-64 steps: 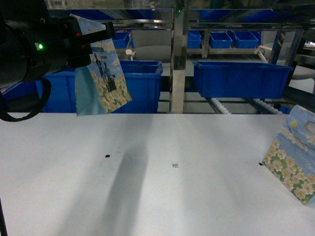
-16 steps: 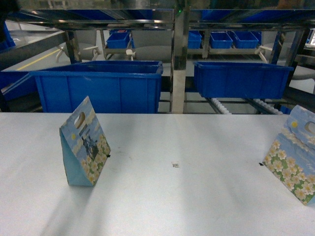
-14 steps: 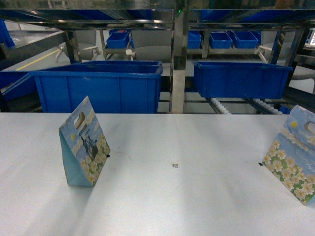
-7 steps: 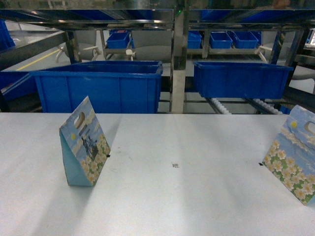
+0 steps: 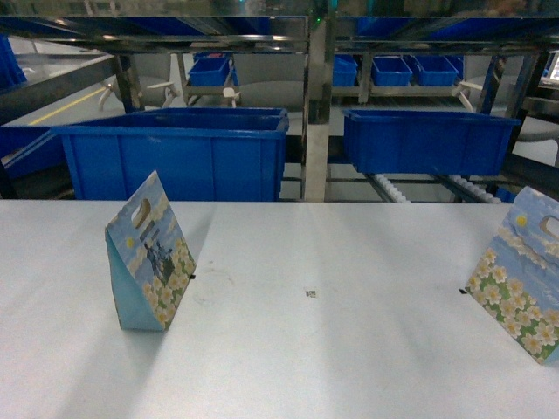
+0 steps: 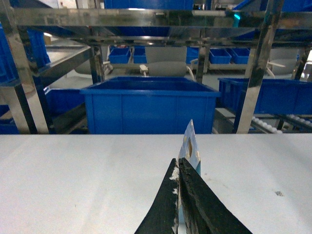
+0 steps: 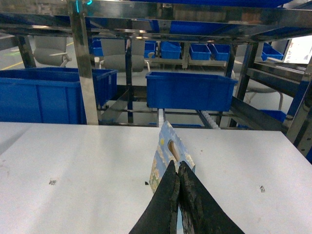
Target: Move flower gift bag to table near conveyor
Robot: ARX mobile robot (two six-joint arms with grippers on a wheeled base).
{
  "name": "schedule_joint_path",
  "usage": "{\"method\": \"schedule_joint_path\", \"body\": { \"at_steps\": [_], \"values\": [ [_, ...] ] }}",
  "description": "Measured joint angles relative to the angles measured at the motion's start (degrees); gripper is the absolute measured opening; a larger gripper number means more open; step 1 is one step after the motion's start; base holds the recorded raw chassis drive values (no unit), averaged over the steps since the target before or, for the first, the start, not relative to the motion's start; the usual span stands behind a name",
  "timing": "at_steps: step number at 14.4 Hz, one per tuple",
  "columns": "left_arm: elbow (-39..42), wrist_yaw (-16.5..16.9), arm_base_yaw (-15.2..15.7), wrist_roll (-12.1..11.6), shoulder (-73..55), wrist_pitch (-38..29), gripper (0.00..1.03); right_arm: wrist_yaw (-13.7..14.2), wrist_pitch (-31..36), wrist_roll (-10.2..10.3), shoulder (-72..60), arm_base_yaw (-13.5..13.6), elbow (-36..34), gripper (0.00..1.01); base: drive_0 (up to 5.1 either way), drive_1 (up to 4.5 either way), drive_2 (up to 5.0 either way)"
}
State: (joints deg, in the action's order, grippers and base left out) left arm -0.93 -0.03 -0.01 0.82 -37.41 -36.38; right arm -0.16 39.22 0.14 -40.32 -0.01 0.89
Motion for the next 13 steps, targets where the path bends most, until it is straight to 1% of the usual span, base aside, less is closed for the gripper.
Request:
{"method": "schedule_joint_path", "body": {
  "at_steps": [5, 7, 8, 10, 13],
  "values": [
    [0.0, 0.0, 0.0, 0.0, 13.6, 12.5, 0.02, 0.0, -13.1, 0.0, 14.0, 0.0, -0.1, 0.02, 0.0, 0.0, 0.0],
    [0.0, 0.0, 0.0, 0.0, 22.9, 21.8, 0.02, 0.0, -23.3, 0.0, 24.4, 0.0, -0.1, 0.02, 0.0, 0.0, 0.0],
    [0.0, 0.0, 0.0, 0.0, 25.2, 24.0, 0.02, 0.0, -25.7, 0.0, 26.9, 0.0, -0.1, 0.02, 0.0, 0.0, 0.0],
    [0.0, 0.0, 0.0, 0.0, 26.6, 25.6, 0.02, 0.0, -27.3, 0.0, 28.5, 0.0, -0.1, 0.02, 0.0, 0.0, 0.0],
    [0.0, 0.0, 0.0, 0.0, 27.3, 26.1, 0.02, 0.0, -28.0, 0.0, 29.2, 0.0, -0.1, 0.02, 0.0, 0.0, 0.0]
  ]
}}
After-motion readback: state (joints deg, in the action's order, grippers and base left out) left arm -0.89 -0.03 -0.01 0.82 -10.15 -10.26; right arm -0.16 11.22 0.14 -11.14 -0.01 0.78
